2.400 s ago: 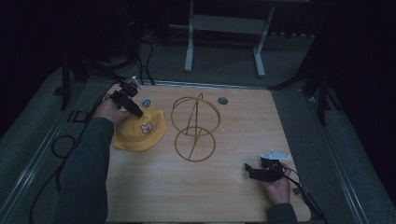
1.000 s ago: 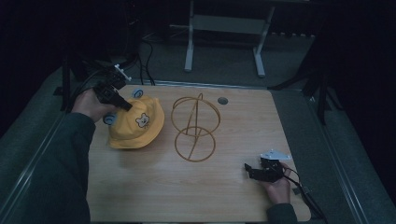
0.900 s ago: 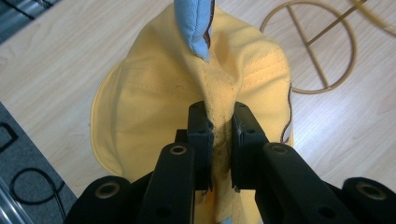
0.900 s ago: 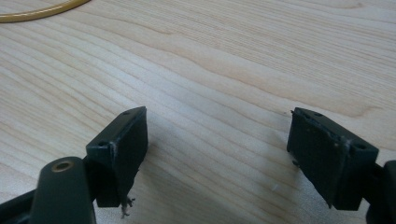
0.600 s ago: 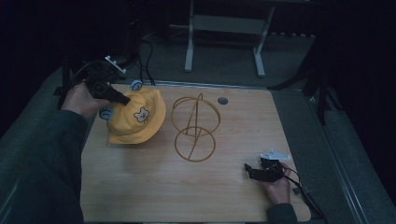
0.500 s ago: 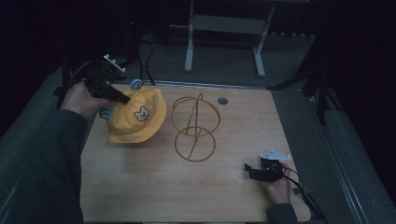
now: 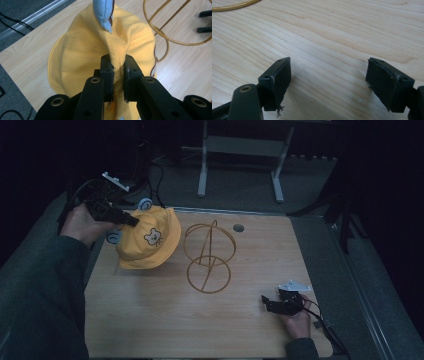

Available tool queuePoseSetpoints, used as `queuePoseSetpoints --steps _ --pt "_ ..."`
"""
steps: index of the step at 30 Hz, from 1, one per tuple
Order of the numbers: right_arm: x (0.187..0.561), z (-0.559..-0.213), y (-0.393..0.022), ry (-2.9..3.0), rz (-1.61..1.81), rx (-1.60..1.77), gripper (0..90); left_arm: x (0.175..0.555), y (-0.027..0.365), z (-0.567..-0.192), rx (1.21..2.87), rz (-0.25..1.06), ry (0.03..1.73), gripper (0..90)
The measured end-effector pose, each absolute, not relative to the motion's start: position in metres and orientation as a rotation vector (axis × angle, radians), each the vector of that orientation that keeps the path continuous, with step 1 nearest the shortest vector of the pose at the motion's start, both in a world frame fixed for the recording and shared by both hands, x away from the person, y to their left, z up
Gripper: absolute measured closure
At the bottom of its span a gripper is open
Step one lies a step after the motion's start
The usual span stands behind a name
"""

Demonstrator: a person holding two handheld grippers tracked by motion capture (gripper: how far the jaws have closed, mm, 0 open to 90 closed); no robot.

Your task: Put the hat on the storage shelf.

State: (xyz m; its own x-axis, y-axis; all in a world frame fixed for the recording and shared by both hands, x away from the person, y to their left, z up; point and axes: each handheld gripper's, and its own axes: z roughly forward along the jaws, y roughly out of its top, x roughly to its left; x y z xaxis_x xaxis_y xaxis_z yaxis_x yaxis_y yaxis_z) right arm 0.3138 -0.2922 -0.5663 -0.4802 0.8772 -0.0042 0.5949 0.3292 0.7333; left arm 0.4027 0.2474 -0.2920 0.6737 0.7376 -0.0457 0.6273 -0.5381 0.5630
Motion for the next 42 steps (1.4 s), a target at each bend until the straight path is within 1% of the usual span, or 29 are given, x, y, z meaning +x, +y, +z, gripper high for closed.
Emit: queuePoseSetpoints --steps 5,11,42 --pt "0.314 -0.566 -0.292 2.199 0.957 1.299 20.4 0.401 0.251 -0.289 2.307 0.271 1.036 80.5" --pt "0.314 -0.566 -0.292 2.199 0.956 1.299 20.4 0.401 0.25 -0.289 2.321 0.287 1.016 80.8" --pt "0.314 -0.566 -0.292 2.201 0.955 1.296 20.4 0.392 0.254 -0.275 2.25 0.253 0.903 80.7"
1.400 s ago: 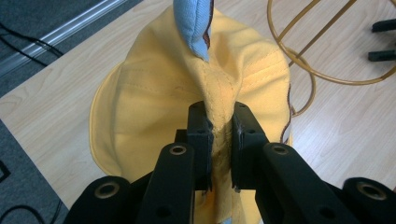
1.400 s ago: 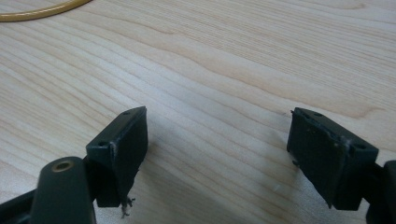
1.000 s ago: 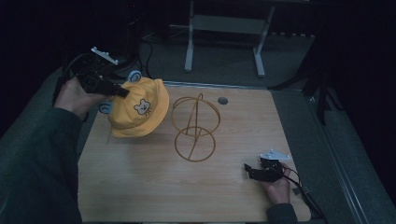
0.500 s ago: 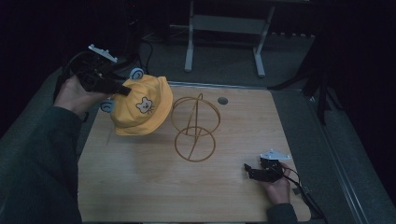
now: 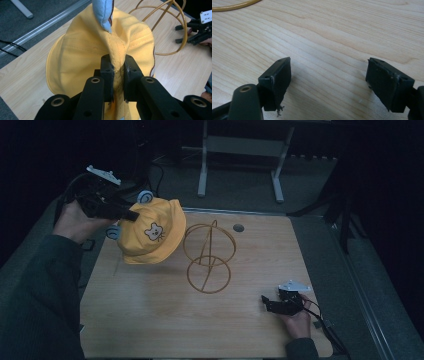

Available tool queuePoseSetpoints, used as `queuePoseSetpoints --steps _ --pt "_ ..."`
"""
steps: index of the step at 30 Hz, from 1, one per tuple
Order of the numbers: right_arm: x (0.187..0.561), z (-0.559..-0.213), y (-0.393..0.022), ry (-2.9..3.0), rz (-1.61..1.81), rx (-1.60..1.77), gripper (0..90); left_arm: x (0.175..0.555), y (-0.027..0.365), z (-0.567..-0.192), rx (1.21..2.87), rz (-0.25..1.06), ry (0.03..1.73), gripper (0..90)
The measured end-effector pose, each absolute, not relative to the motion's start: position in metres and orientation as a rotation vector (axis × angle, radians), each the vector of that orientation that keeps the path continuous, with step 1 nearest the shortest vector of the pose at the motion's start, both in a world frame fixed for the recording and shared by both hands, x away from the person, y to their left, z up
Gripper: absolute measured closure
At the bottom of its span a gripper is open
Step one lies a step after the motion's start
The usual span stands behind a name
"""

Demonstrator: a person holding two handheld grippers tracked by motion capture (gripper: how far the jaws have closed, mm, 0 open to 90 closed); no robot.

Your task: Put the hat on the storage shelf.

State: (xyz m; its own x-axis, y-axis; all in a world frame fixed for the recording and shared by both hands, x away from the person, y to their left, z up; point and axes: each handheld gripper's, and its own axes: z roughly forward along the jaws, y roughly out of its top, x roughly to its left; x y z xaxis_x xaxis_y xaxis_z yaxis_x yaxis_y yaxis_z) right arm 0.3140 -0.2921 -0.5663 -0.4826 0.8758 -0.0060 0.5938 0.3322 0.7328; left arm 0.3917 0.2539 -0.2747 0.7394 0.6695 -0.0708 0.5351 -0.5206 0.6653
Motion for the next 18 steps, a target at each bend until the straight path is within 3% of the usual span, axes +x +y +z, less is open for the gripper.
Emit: queuePoseSetpoints --steps 18 --pt "0.314 -0.566 -0.292 2.201 0.956 1.296 20.4 0.383 0.238 -0.26 2.258 0.233 0.801 80.5"
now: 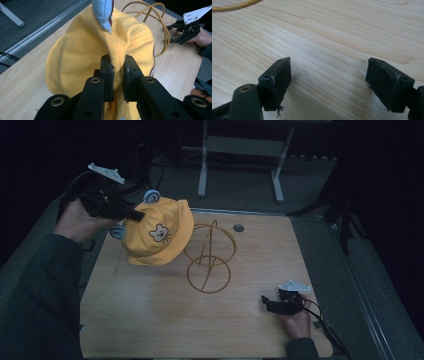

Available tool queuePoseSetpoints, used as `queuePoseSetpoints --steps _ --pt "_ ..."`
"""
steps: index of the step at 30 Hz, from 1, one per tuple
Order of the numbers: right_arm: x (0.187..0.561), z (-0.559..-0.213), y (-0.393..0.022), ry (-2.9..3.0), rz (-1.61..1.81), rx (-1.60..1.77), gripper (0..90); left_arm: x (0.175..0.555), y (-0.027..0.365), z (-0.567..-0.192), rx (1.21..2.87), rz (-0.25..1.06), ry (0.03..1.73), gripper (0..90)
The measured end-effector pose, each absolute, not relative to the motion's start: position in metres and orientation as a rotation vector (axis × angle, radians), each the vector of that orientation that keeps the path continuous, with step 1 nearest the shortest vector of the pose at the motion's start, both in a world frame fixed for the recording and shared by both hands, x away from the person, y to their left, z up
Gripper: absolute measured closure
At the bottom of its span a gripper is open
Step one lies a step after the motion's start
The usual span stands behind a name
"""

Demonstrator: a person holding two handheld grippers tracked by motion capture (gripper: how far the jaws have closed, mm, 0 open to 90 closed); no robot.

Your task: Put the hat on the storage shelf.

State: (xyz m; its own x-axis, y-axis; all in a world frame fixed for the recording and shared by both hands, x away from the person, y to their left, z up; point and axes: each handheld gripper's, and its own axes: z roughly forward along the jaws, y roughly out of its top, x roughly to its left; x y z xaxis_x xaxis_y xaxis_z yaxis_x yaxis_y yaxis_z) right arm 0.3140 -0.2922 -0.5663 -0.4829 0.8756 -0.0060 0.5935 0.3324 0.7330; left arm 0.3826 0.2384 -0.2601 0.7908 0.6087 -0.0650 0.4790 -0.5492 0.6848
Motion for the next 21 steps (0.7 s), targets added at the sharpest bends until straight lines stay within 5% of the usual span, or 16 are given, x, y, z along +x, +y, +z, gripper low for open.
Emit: queuePoseSetpoints --steps 21 --pt "0.314 -0.566 -0.292 2.205 0.955 1.29 20.4 0.378 0.222 -0.243 2.266 0.215 0.722 80.6"
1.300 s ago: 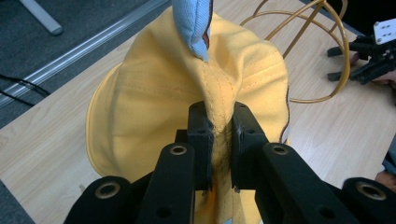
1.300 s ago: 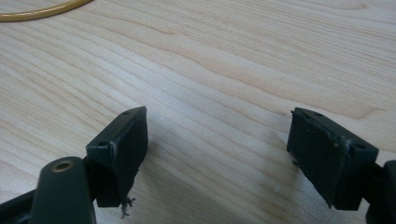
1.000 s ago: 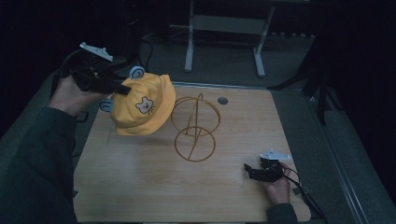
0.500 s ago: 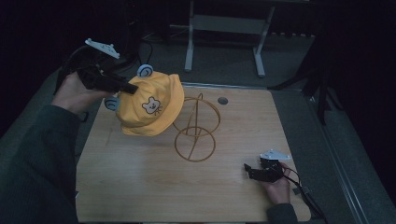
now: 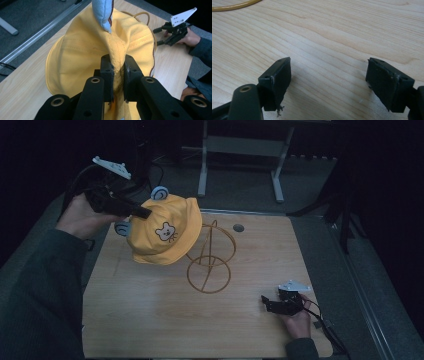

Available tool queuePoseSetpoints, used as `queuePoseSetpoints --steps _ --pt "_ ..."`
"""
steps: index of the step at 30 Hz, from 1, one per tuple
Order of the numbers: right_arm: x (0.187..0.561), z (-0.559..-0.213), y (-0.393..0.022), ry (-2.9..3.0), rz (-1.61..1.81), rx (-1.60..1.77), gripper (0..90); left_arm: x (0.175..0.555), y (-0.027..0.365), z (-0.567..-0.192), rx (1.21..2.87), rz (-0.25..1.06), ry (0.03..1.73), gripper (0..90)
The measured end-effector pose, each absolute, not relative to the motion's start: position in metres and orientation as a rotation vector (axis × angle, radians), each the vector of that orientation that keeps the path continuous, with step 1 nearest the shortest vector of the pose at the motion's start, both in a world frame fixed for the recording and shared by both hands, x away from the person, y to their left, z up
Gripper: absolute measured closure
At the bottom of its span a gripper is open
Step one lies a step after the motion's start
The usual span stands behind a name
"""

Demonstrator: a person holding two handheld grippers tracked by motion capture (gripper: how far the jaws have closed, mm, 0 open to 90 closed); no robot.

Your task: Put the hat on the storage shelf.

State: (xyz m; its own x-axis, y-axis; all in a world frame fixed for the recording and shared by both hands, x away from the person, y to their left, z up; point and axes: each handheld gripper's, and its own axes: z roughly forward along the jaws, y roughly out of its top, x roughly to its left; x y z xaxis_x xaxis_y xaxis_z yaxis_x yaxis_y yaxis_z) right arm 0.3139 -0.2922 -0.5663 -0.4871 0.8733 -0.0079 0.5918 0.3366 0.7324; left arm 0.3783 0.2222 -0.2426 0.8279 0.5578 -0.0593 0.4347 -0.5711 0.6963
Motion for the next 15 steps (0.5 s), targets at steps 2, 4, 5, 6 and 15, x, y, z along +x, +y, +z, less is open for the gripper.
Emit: queuePoseSetpoints --steps 2,4,5,6,15 --pt "0.3139 -0.5663 -0.2922 2.206 0.955 1.29 20.4 0.3782 0.2204 -0.2414 2.266 0.212 0.719 80.6" --pt "0.3139 -0.5663 -0.2922 2.206 0.955 1.29 20.4 0.3781 0.2184 -0.2404 2.27 0.212 0.716 80.6" --pt "0.3139 -0.5663 -0.2921 2.206 0.955 1.29 20.4 0.378 0.2176 -0.2399 2.274 0.212 0.712 80.7" --pt "0.3139 -0.5663 -0.2922 2.206 0.955 1.29 20.4 0.3778 0.2168 -0.2394 2.273 0.213 0.711 80.6" --pt "0.3139 -0.5663 -0.2921 2.207 0.956 1.289 20.4 0.3772 0.2124 -0.2349 2.268 0.215 0.696 80.7"
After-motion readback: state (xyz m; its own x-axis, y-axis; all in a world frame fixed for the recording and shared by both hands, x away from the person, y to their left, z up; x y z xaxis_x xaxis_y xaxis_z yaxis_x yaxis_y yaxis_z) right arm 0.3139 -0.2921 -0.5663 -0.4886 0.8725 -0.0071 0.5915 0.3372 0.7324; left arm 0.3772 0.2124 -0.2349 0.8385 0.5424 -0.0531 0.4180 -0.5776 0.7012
